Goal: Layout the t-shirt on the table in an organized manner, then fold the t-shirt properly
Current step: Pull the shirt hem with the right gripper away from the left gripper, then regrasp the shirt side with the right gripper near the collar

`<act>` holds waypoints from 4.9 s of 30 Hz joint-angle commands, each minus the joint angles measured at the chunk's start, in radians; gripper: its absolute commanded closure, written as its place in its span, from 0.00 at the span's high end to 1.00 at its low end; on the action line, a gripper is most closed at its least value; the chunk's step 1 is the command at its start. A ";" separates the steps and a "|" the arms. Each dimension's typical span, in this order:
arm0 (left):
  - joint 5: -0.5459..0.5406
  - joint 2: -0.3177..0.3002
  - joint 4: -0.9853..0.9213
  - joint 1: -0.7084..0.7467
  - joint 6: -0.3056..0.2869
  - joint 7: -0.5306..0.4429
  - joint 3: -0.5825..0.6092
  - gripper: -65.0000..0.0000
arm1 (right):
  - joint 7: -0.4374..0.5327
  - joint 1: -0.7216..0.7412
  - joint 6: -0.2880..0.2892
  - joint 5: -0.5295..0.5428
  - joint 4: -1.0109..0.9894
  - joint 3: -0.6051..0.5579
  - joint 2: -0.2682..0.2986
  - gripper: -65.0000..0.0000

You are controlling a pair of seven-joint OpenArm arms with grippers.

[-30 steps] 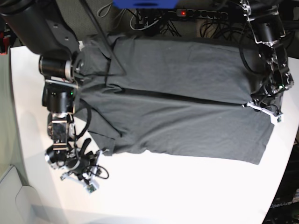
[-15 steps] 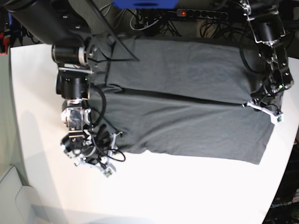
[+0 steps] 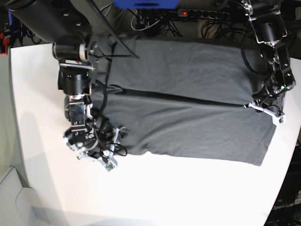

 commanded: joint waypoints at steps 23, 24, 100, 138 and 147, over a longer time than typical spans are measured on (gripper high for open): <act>0.062 0.000 -0.029 0.029 0.037 0.116 0.003 0.00 | 0.098 0.054 -0.033 0.011 -0.099 0.000 0.062 0.03; 0.062 0.000 -0.029 0.028 0.037 0.116 0.003 0.00 | 0.098 0.061 -0.033 0.011 -0.105 0.000 0.071 0.03; 0.057 0.026 -0.051 0.060 0.037 0.053 0.003 0.00 | -0.027 -0.118 0.033 0.006 0.176 -0.072 0.053 0.11; 0.067 0.043 0.420 0.103 0.035 0.391 -0.160 0.00 | -0.447 -0.298 0.033 0.006 0.613 -0.072 0.137 0.10; 0.067 0.026 0.307 0.100 0.035 0.391 -0.132 0.00 | -0.429 -0.376 0.033 0.009 0.564 -0.070 0.131 0.10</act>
